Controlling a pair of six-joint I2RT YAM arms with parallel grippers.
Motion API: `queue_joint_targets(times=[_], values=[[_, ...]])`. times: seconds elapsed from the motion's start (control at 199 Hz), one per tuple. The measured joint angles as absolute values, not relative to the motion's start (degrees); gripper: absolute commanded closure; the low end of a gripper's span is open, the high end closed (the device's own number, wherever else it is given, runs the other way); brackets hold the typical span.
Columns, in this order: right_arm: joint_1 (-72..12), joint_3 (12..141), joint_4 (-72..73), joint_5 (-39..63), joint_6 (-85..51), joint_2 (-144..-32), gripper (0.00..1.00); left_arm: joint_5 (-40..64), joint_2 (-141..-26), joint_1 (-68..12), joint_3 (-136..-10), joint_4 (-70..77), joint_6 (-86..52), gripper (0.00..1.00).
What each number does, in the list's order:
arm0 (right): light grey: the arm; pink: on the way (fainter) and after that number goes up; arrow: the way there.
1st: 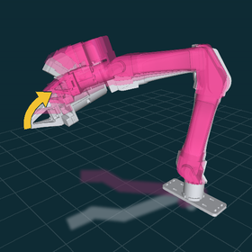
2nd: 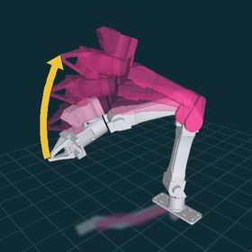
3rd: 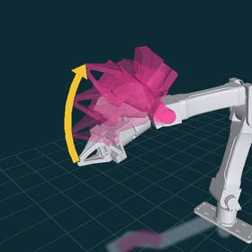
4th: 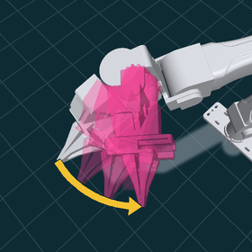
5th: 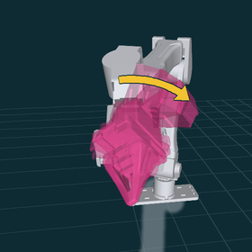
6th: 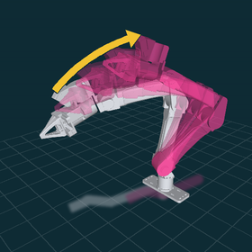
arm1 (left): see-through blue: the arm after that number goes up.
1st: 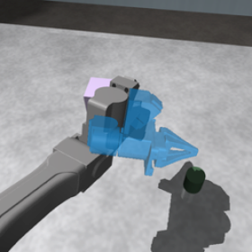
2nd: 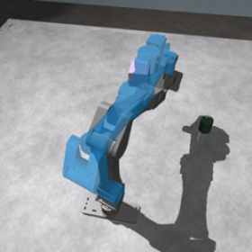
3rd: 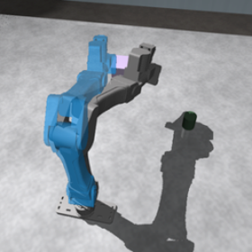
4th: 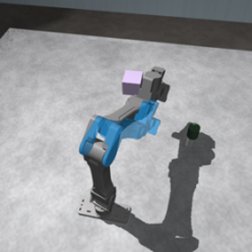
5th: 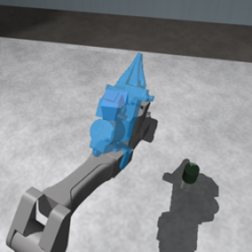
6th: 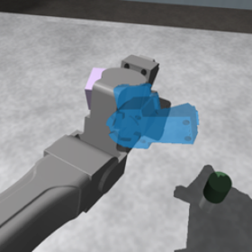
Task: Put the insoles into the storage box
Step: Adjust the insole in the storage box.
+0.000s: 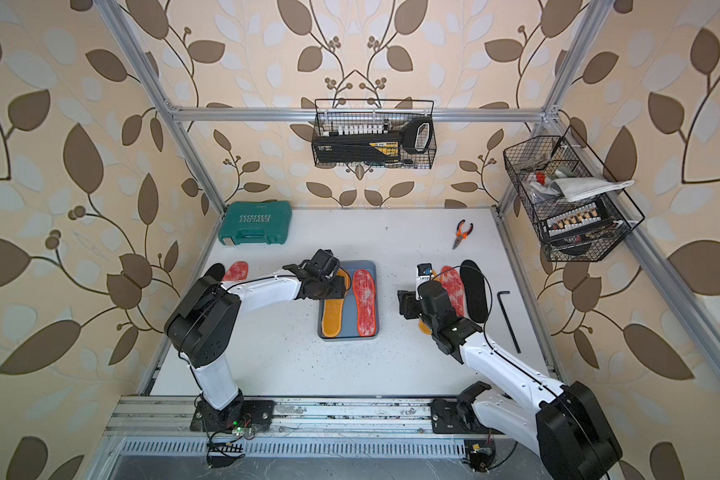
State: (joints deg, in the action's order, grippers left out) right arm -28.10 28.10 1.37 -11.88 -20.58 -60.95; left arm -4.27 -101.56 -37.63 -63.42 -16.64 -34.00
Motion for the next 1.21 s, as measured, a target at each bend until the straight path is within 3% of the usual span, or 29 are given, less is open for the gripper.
queue_joint_targets(times=[0.266,0.341,0.386,0.446,0.532,0.767,1.209], values=[[-27.2,29.2,-0.7,-11.4,-21.5,-67.1,0.35,-7.5,-90.2,-37.8,-62.8,-18.6,-33.2,0.42],[-27.2,29.4,-0.7,-10.9,-21.5,-67.6,0.42,-7.6,-91.4,-38.6,-64.3,-19.3,-32.1,0.61],[-27.2,29.4,-0.7,-10.6,-21.8,-67.7,0.45,-7.6,-93.3,-39.8,-65.9,-19.8,-30.5,0.64],[-27.2,29.4,-0.6,-10.4,-21.8,-67.7,0.51,-7.5,-96.9,-41.8,-68.5,-20.2,-29.5,0.75],[-27.2,29.4,-0.6,-10.4,-22.2,-67.6,0.52,-7.1,-102.5,-44.3,-72.4,-20.6,-28.0,0.85],[-27.2,29.4,-0.4,-10.5,-22.3,-65.0,0.46,-7.7,-113.1,-45.7,-79.4,-22.9,-28.4,0.9],[-27.2,29.3,-0.2,-10.7,-22.3,-62.3,0.42,-13.0,-117.2,-44.9,-81.9,-26.3,-30.5,0.91]])
